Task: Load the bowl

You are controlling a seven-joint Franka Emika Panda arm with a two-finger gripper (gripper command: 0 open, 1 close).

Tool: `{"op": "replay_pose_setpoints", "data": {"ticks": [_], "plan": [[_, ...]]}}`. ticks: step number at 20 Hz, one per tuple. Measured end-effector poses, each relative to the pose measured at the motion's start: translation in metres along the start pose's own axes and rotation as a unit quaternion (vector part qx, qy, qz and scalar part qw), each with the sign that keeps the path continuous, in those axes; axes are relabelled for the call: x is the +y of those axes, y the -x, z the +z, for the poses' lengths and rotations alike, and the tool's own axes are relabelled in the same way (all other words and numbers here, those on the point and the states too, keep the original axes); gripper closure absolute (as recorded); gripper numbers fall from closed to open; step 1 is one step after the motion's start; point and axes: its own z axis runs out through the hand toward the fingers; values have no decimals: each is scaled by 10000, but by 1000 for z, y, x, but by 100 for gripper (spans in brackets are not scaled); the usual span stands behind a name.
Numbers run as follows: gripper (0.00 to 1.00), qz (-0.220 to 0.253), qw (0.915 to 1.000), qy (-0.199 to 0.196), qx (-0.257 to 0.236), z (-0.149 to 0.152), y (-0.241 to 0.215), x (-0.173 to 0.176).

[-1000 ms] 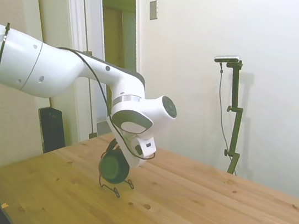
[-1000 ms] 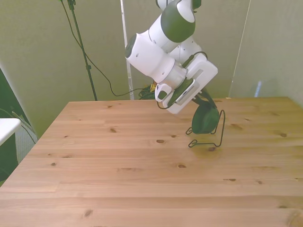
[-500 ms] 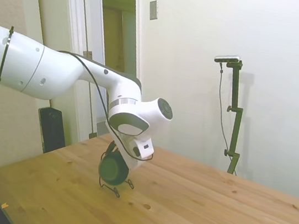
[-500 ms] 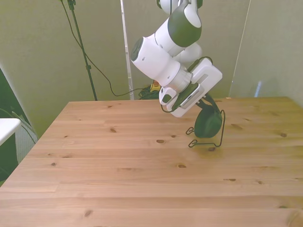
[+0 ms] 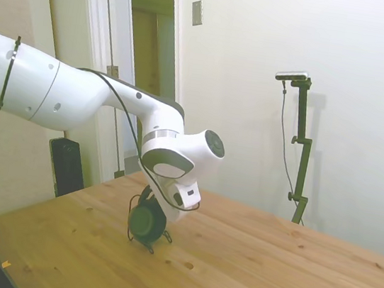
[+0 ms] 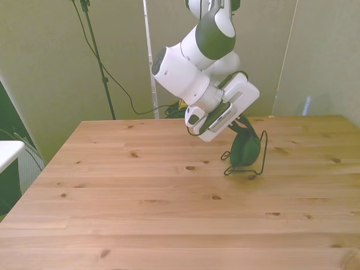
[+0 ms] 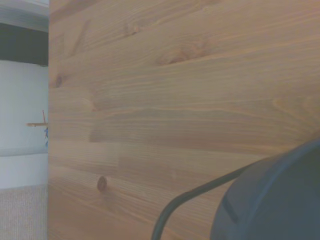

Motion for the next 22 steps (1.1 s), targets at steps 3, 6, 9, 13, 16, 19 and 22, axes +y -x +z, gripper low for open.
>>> {"op": "replay_pose_setpoints", "data": {"ticks": [3, 6, 9, 13, 16, 19, 22], "plan": [[100, 14, 10000, -9, 20, -1, -2, 1], [100, 29, 10000, -15, 34, -2, -3, 3], [100, 37, 10000, -10, 41, -1, -4, 2], [0, 38, 9999, 114, 108, 1, -2, -3], [0, 66, 9997, 196, 138, 2, -1, -5], [0, 91, 9997, 200, 141, 2, -1, -6], [0, 118, 9995, 236, 167, 2, -1, -5]]}}
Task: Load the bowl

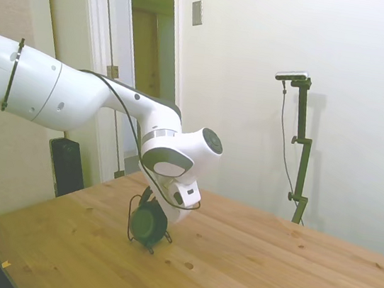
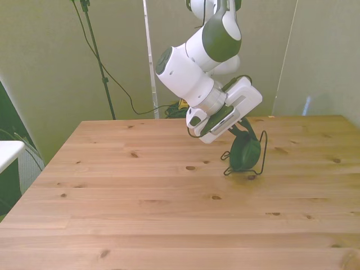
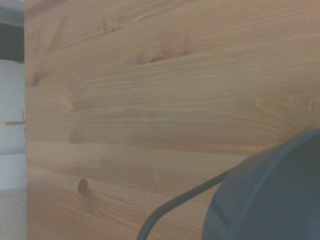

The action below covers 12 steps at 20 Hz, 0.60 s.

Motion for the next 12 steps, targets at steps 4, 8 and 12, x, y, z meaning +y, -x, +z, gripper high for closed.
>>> {"op": "replay_pose_setpoints", "data": {"ticks": [4, 8, 12], "plan": [[0, 40, 10000, 64, 63, 0, -2, 1], [0, 56, 9998, 140, 122, 2, 0, -2], [0, -44, 9995, 232, 214, 5, 12, -15]]}}
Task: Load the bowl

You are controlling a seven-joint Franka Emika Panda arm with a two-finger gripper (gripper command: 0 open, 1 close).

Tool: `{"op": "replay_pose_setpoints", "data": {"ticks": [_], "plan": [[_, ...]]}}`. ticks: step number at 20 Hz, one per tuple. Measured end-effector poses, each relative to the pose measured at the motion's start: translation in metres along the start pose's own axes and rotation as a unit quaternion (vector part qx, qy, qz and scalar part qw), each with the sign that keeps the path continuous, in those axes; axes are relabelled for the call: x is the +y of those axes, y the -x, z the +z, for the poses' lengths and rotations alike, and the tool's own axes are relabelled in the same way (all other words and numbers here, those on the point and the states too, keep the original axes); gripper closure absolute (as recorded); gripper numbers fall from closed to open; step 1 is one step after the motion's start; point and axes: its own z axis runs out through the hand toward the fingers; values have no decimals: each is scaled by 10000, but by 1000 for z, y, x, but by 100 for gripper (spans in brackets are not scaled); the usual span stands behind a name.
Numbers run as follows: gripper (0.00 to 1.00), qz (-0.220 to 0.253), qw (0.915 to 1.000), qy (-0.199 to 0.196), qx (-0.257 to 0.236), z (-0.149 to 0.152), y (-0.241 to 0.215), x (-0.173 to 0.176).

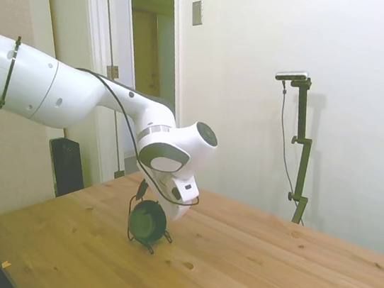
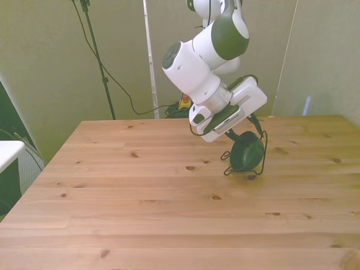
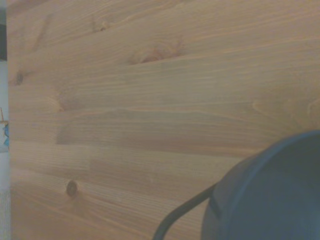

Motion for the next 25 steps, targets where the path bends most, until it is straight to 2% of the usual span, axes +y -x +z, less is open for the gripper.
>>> {"op": "replay_pose_setpoints", "data": {"ticks": [6, 11, 13, 17, 21, 25], "plan": [[0, 67, 9995, 187, 243, -12, 17, -10], [0, 125, 9949, 465, 882, -44, 71, -37], [0, 144, 9896, 652, 1272, -50, 89, -44], [0, 287, 9698, 1015, 2197, -62, 125, -52], [0, 446, 9409, 1278, 3105, -66, 150, -52], [0, 413, 9149, 1452, 3744, -53, 169, -53]]}}
